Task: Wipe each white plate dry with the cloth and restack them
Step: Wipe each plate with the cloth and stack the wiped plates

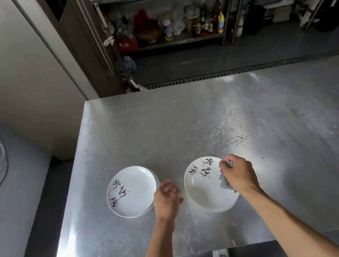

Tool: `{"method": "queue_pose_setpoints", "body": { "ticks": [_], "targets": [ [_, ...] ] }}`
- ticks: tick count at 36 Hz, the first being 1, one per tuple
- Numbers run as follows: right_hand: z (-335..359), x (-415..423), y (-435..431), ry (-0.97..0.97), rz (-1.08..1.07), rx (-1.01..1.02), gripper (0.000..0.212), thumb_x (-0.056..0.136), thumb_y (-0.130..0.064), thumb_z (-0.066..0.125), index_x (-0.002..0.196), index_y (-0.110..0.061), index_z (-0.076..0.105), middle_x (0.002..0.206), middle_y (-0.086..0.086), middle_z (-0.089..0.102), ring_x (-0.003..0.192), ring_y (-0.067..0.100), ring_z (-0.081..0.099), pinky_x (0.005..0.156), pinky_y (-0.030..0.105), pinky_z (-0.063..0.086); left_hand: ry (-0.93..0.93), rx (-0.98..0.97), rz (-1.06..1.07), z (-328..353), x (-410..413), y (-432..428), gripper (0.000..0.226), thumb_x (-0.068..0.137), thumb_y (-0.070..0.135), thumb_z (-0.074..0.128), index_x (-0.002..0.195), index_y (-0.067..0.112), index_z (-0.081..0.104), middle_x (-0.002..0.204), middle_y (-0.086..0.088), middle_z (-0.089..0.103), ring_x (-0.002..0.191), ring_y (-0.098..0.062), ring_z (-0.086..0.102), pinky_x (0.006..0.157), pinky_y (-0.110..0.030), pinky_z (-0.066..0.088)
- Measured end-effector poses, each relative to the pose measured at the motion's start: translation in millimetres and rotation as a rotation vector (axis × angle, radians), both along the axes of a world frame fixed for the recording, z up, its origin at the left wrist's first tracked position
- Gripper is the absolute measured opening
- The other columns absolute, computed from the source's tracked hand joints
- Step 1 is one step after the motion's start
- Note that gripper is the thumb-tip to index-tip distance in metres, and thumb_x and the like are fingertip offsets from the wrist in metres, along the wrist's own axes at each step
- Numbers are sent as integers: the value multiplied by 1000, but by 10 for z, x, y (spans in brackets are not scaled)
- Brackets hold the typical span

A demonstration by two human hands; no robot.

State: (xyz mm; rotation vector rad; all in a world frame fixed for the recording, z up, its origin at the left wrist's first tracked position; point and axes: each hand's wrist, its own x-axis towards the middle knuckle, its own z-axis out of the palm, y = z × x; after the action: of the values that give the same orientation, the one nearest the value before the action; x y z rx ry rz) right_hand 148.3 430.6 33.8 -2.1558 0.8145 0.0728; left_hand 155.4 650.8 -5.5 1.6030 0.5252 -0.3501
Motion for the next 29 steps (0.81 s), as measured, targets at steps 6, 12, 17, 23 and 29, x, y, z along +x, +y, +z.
{"method": "queue_pose_setpoints", "body": {
  "ticks": [6, 12, 17, 23, 29],
  "targets": [
    [7, 167, 408, -70, 161, 98, 16, 91, -40, 61, 83, -27, 67, 75, -8, 70, 73, 17, 67, 59, 40, 59, -50, 83, 159, 24, 42, 486, 29, 99, 7, 56, 123, 16, 70, 93, -2, 66, 75, -11, 65, 93, -50, 61],
    [4, 335, 970, -105, 335, 178, 12, 90, -33, 63, 78, -33, 65, 77, -24, 67, 76, -5, 61, 67, 22, 45, -3, 102, 333, 26, -42, 1137, 34, 96, 7, 59, 126, 21, 67, 116, -7, 71, 109, -32, 67, 104, -54, 54],
    [-61, 436, 1396, -81, 463, 184, 6, 90, -28, 64, 87, -31, 68, 88, -19, 70, 87, 1, 63, 71, 17, 44, 17, 90, 395, -41, -134, 1511, 47, 93, 4, 60, 139, 12, 61, 132, -13, 69, 117, -36, 66, 105, -54, 54],
    [-304, 499, 1787, 159, 603, 103, 52, 90, -29, 65, 140, -16, 56, 136, 5, 60, 123, 21, 56, 95, 25, 43, 70, 65, 366, -115, -164, 1750, 60, 99, 4, 58, 156, 13, 45, 153, -15, 52, 134, -33, 56, 114, -54, 46],
    [-456, 482, 2032, 329, 664, 43, 70, 86, -29, 64, 148, -13, 37, 136, 11, 54, 120, 26, 54, 91, 30, 45, 104, 17, 258, -94, -120, 1831, 68, 99, 5, 57, 162, 17, 35, 167, -11, 35, 147, -29, 44, 120, -51, 40]
  ]
}}
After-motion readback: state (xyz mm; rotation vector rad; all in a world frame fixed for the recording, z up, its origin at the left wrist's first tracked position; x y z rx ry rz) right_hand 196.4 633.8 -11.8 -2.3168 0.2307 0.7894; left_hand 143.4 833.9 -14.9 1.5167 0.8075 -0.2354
